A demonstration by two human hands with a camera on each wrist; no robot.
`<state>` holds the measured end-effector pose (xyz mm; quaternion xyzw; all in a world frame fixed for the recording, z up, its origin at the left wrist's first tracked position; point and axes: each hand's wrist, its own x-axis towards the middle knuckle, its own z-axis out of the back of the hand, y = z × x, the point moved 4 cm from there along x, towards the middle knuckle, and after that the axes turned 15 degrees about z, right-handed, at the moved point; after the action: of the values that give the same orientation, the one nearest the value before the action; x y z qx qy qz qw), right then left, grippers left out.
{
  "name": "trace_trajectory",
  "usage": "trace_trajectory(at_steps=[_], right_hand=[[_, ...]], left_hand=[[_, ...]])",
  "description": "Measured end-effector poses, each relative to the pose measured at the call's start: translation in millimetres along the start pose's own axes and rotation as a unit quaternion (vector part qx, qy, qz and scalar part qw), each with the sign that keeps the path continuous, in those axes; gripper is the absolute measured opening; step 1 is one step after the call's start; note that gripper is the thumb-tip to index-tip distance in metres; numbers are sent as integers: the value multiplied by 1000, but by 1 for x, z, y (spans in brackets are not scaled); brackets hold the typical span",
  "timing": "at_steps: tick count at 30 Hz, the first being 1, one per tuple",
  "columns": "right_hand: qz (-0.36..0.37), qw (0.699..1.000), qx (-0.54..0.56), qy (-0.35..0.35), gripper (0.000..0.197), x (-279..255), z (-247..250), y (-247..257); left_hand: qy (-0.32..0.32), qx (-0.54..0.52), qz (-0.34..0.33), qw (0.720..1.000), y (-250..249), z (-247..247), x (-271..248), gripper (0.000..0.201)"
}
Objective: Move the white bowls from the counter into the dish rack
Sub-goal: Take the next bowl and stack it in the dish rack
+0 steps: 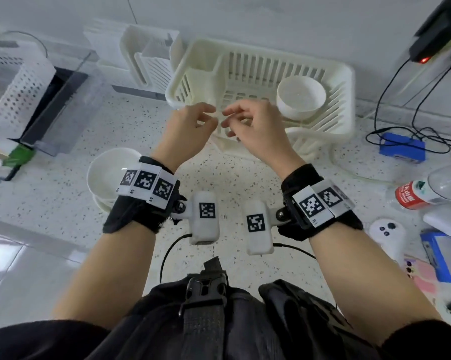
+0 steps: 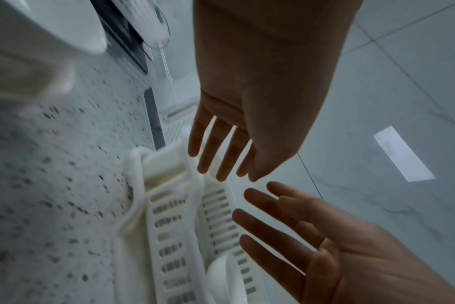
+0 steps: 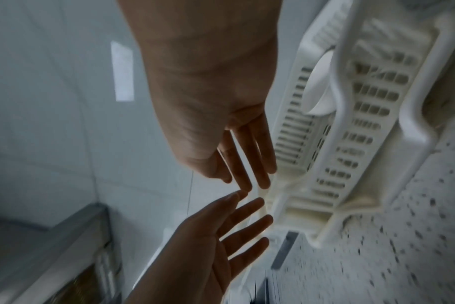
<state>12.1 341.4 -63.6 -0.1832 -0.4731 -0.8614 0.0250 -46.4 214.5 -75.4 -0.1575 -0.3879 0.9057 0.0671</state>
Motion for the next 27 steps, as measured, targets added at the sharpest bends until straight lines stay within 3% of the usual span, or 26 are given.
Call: trace_trajectory(at_steps=[7,12,17,20,27], right_hand=[[37,988,-51,140,43,-15,-96,41],[-12,972,-122,200,51,-18,-157,54],[-125,959,-164,195,48,-19,-194,41],[-167,962,-137,169,37,-23,-207,35],[-211,963,-141,88,28,-22,-219,34]], left_hand=[[-89,-21,58,994,79,65,-25,30],[-105,1,88,991,140,109,-32,34],[-40,4,146,989,195,126,-29,39],[17,-20,125,992,211,122,-29,35],[68,-43,107,991,226,121,-26,46]])
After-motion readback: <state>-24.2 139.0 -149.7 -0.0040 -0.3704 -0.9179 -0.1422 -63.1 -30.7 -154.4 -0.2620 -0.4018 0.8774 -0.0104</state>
